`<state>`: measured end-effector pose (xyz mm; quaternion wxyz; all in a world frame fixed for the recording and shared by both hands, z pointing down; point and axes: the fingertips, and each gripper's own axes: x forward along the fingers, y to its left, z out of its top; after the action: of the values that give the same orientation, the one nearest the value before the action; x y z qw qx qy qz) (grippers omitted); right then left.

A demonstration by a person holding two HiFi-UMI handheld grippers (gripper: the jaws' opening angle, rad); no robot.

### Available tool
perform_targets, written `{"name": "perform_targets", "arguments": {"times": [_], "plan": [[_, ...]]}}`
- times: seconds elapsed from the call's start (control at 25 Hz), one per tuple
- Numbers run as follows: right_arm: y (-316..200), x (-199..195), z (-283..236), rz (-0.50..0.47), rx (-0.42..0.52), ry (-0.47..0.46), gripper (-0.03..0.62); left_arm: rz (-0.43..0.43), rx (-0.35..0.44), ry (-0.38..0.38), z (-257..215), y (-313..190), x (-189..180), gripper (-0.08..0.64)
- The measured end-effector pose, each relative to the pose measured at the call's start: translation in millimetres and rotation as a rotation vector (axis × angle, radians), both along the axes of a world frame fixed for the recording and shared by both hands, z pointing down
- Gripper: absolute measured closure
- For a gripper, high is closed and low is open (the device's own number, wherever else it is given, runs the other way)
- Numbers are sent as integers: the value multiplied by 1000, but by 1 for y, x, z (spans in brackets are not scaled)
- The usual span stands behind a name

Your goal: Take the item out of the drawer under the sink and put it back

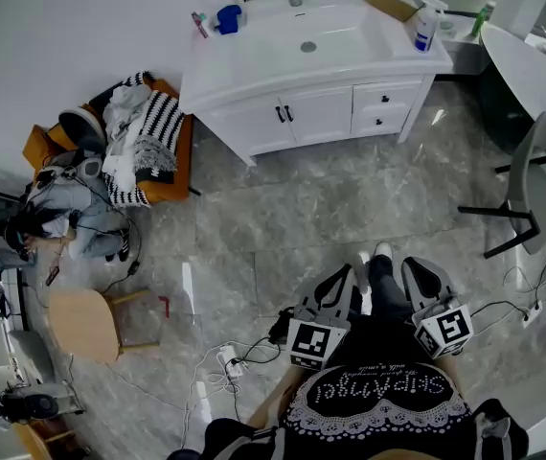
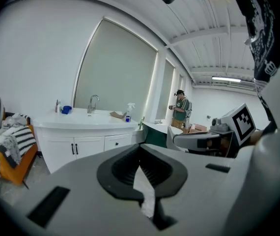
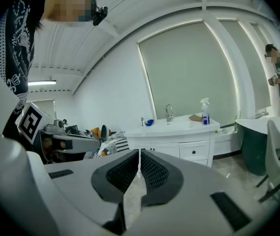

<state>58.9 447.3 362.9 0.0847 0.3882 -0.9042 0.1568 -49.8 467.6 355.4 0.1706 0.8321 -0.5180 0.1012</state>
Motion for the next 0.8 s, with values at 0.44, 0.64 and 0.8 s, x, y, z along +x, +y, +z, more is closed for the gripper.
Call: {"name": "perform_targets", "arguments": {"times": [0.44, 0.64, 0.8], "plan": [[-66, 17, -11, -45, 68, 19, 572, -18, 93, 27, -9, -71, 31, 555], [-111, 35, -25, -73, 116, -42, 572, -30, 154, -7, -19, -108, 53, 555], [-136, 45, -25, -121, 160, 6, 572, -50, 170, -59, -25, -131, 64, 557]]}}
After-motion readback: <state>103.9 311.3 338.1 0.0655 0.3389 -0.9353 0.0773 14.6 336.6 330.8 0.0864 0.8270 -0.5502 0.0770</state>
